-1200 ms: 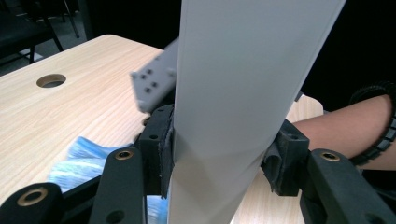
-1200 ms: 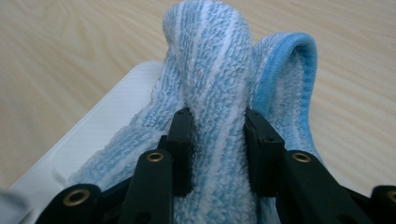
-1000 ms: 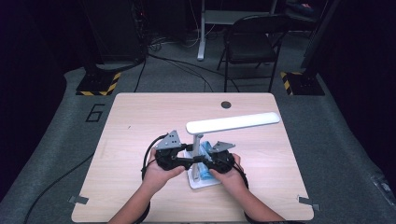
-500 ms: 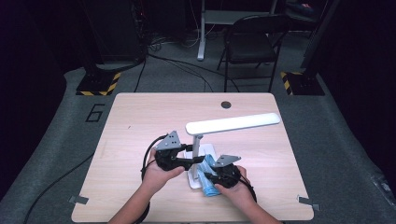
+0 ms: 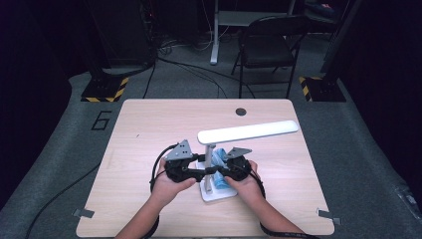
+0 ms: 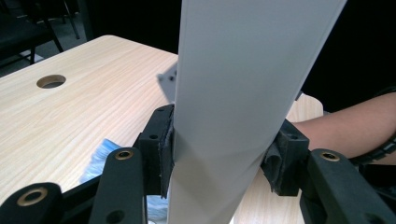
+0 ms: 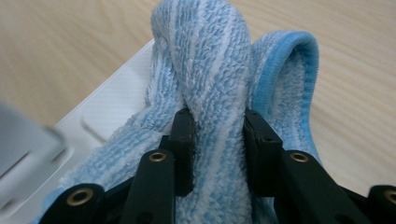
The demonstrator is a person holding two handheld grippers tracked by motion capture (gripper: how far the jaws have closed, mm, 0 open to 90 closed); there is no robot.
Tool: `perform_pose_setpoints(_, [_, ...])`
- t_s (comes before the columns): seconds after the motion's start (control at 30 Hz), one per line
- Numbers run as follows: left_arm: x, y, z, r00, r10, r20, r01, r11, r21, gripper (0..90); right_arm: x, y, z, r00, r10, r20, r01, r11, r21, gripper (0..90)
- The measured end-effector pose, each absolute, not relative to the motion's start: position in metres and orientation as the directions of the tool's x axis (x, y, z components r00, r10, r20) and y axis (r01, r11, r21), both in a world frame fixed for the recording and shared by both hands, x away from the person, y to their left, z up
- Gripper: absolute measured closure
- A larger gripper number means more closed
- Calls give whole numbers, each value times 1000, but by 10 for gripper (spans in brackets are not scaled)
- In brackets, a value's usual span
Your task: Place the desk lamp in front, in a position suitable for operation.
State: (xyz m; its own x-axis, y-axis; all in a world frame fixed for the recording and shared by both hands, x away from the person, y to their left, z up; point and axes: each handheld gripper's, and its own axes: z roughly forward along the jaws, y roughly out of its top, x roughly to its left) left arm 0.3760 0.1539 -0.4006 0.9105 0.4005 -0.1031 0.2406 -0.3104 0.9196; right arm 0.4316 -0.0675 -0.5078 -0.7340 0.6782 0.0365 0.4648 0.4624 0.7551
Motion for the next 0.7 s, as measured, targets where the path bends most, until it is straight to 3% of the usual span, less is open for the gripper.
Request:
perform_pose_setpoints(0.37, [375,154,-402,907,409,-103,238,-295,925,507,470,-56,-506,-693,719,44,499,435,750,677])
perform_pose_setpoints(0.7, [376,156,-402,906,410,-105,240,-295,925,507,480,-53,-506,-666,745,40,509,415,754,678])
